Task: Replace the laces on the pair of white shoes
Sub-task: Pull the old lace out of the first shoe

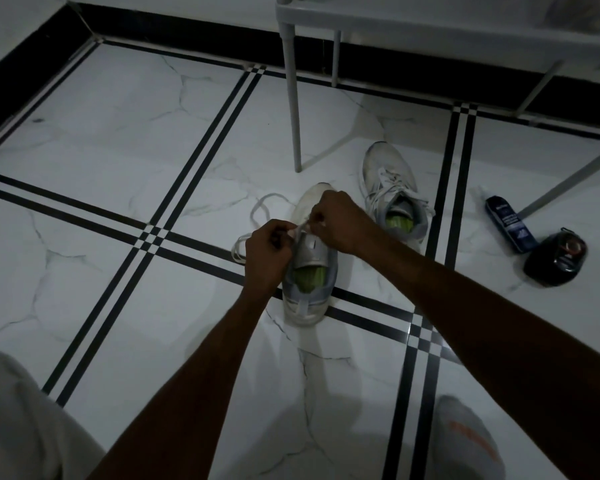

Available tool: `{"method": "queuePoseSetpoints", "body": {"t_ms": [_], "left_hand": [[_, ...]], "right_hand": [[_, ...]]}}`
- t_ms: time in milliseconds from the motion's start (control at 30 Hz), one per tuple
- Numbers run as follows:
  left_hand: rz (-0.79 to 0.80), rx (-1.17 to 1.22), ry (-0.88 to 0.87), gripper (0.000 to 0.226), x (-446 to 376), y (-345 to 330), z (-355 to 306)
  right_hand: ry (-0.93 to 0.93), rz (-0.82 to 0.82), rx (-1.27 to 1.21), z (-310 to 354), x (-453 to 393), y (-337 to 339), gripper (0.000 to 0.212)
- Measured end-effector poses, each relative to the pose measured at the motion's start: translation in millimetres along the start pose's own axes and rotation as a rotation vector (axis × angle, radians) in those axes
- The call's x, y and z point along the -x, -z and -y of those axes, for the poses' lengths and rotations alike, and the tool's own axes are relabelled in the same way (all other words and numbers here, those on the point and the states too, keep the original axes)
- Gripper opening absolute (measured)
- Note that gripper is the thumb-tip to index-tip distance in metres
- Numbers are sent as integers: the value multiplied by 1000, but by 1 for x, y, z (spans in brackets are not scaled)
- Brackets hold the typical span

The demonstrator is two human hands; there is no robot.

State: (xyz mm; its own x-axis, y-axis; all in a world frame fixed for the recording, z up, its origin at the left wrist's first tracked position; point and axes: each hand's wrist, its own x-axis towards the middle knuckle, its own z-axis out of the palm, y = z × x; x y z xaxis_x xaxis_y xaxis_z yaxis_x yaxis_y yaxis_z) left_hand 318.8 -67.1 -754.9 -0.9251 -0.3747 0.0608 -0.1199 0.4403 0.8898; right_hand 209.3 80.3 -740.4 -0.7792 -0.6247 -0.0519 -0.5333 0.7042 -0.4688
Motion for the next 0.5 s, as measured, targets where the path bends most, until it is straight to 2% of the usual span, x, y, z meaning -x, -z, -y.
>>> {"method": "queuePoseSetpoints", "body": {"t_ms": [200, 300, 333, 367, 400, 500], "left_hand": [[-2, -16, 6, 11, 1, -1, 1], [-9, -33, -14, 11, 1, 1, 3], [-17, -33, -5, 11, 1, 1, 4], [-17, -27, 6, 11, 0, 2, 4], [-12, -23, 9, 11, 0, 1, 5], [-12, -40, 11, 11, 0, -3, 5]], "right_hand": [[-37, 20, 61, 13, 5, -10, 19], [-367, -273, -54, -14, -3, 14, 22], [-450, -299, -67, -24, -4, 21, 22], [-482, -257, -46, -28, -1, 26, 22], [-470, -194, -25, -25, 3, 27, 24], [-251, -75, -36, 6, 14, 16, 38]]}}
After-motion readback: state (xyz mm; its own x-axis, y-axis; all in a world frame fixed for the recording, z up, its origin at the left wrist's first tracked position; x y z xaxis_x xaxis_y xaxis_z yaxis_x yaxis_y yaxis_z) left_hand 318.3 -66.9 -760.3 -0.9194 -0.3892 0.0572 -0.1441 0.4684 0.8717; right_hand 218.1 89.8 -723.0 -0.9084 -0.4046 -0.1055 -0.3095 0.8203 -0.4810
